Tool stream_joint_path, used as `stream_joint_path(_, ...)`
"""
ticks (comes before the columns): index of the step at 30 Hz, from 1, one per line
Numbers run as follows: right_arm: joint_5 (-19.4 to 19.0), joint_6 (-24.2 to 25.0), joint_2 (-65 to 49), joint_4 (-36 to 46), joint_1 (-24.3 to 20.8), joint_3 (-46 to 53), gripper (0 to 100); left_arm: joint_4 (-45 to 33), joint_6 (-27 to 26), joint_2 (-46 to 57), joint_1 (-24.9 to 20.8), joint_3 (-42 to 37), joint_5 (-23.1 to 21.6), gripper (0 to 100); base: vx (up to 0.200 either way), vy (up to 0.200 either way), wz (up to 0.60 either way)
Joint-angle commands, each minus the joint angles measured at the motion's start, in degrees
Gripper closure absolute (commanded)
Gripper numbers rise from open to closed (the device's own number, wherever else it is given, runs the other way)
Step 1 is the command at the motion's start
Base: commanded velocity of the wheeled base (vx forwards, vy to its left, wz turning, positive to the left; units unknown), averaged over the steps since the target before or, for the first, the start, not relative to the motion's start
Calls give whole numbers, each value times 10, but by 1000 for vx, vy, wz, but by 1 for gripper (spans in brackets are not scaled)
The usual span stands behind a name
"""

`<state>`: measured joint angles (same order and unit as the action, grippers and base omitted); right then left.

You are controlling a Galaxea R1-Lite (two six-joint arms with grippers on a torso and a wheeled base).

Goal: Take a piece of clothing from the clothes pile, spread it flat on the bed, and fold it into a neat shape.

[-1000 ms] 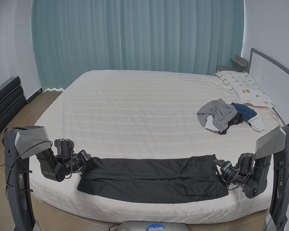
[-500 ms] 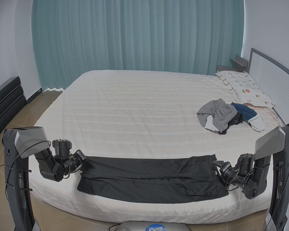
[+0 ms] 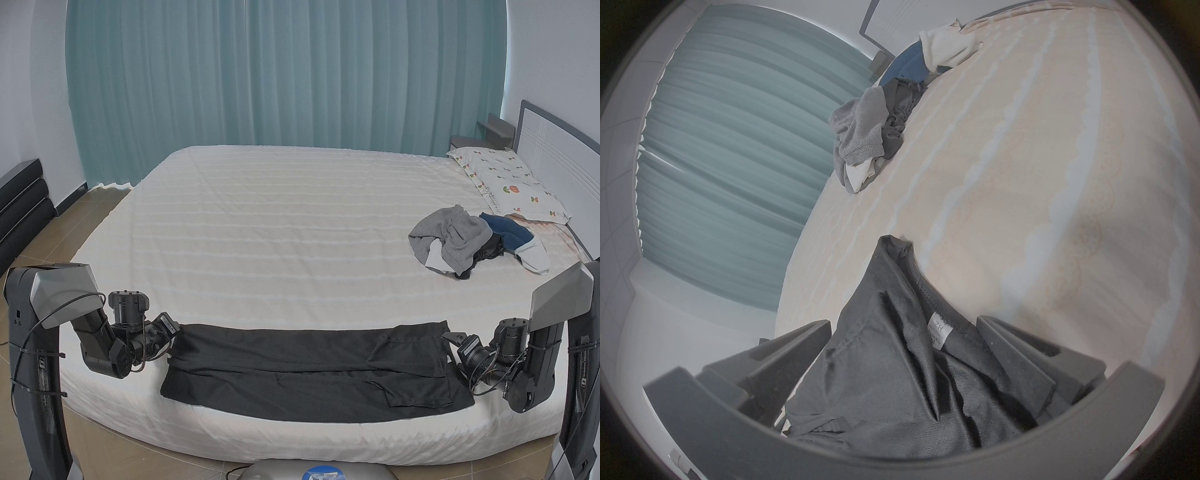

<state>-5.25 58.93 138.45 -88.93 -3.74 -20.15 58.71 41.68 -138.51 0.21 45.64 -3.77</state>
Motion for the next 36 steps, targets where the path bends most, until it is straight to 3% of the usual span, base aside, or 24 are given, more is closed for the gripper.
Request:
stream_joint_path(1, -5, 15, -33, -7, 15, 4, 0, -2, 3, 17, 4, -3, -4, 0, 0, 0, 0)
stream_joint_path(7, -33, 18, -31, -7, 45, 0, 0, -7, -27, 62, 9, -55, -58, 0, 0, 0, 0)
stream_joint_path(14, -42, 18, -21, -7, 46, -1, 0, 0, -136, 47, -12, -97, -77, 0, 0, 0, 0)
stream_joint_path(32, -45, 17, -21, -7, 44, 3, 0, 1, -152, 14, -36, -78, -52, 0, 0, 0, 0)
stream_joint_path(33, -45, 18, -21, -7, 44, 3, 0, 1, -156, 13, -36, -79, -52, 100, 0, 0, 0)
stream_joint_path(36, -45, 17, -21, -7, 44, 3, 0, 1, -160, 13, -36, -81, -52, 100, 0, 0, 0)
